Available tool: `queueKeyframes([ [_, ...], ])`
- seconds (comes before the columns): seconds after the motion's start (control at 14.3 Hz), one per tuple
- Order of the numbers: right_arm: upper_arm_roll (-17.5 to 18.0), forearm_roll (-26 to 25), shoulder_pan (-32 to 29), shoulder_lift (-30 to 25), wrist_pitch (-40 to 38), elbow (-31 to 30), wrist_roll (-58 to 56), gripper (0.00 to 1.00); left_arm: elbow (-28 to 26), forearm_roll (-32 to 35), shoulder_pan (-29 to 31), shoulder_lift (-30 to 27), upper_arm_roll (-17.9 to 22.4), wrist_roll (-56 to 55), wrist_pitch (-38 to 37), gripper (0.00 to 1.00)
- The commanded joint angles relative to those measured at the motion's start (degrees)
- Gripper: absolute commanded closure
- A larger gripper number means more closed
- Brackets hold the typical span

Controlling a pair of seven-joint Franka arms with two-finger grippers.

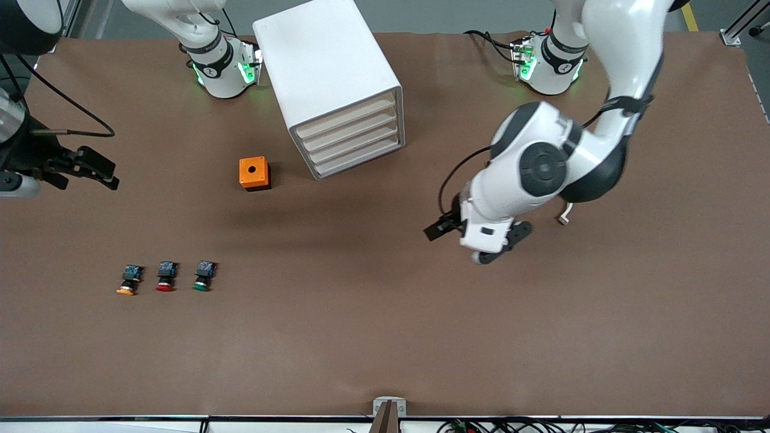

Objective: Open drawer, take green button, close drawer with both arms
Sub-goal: 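Open the right gripper and withdraw while the left gripper draws back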

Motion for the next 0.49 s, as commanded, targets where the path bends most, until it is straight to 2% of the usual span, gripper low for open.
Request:
queueKeyframes([
  [0.0,0.6,0.4,-0.9,-2.7,-1.4,-0.5,0.7,0.00,-1.4,0.9,3.6,-5.0,-0.2,8.8,-6.7,0.00],
  [0.28,0.6,0.3,-1.1,-3.2,-1.6,-0.4,0.6,0.00,-1.6,0.9,10.4,-10.3,-0.5,22.9,-17.1,0.00],
  [0.42,0.6,0.0,-1.1,-2.8,-1.1,-0.1,0.4,0.00,-1.7,0.4,11.8,-13.4,0.8,29.9,-20.8,0.00],
])
